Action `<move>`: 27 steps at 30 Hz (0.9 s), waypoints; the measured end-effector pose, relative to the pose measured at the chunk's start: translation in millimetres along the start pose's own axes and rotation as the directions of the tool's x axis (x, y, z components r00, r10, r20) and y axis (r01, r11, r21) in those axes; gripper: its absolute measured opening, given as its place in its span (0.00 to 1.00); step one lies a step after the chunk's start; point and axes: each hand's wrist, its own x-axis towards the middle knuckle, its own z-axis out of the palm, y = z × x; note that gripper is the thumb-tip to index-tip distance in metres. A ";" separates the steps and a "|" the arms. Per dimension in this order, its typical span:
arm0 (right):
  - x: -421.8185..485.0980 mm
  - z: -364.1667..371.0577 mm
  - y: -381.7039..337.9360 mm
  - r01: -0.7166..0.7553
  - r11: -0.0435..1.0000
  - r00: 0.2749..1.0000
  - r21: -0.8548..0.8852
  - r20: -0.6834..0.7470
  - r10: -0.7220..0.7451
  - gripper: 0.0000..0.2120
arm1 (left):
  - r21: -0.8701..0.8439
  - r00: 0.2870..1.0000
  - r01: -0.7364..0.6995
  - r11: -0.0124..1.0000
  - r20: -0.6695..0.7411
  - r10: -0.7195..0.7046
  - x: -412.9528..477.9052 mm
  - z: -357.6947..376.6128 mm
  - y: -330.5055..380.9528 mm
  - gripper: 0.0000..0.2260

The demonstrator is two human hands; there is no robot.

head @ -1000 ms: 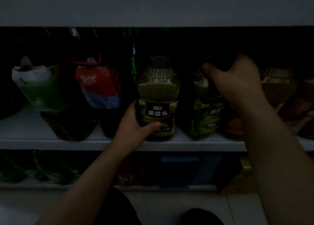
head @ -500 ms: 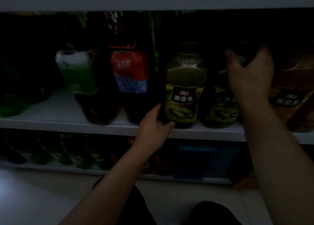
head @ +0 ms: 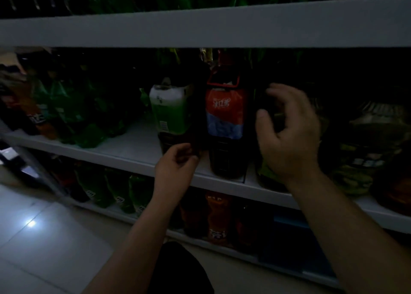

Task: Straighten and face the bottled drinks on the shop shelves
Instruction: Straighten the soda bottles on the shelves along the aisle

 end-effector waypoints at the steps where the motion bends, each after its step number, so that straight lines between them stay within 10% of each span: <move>1: 7.8 8.2 -7.4 -0.032 0.999 0.998 0.035 0.053 0.030 0.17 | 0.004 1.000 -0.011 1.000 -0.029 0.011 -0.3 0.1 1.3 0.11; 5: 41.7 38.1 -20.8 -0.186 0.982 0.962 0.044 0.211 0.172 0.25 | -0.040 1.000 0.021 0.999 -0.023 -0.022 -9.3 19.5 10.7 0.14; 12: 79.5 58.8 -13.4 -0.507 0.853 0.752 0.127 0.550 0.365 0.09 | 0.122 0.999 -0.010 0.992 -0.042 0.015 -33.3 90.3 35.5 0.42; 22: 83.2 67.2 -12.9 -0.147 0.923 0.849 -0.355 0.433 0.302 0.24 | 0.084 1.000 0.021 0.996 -0.012 -0.020 -15.4 91.4 20.8 0.51; 27: 86.6 55.4 -6.9 -0.440 0.896 0.726 0.061 0.611 0.316 0.16 | -0.039 0.987 0.004 0.999 0.162 0.002 1.1 69.7 8.1 0.48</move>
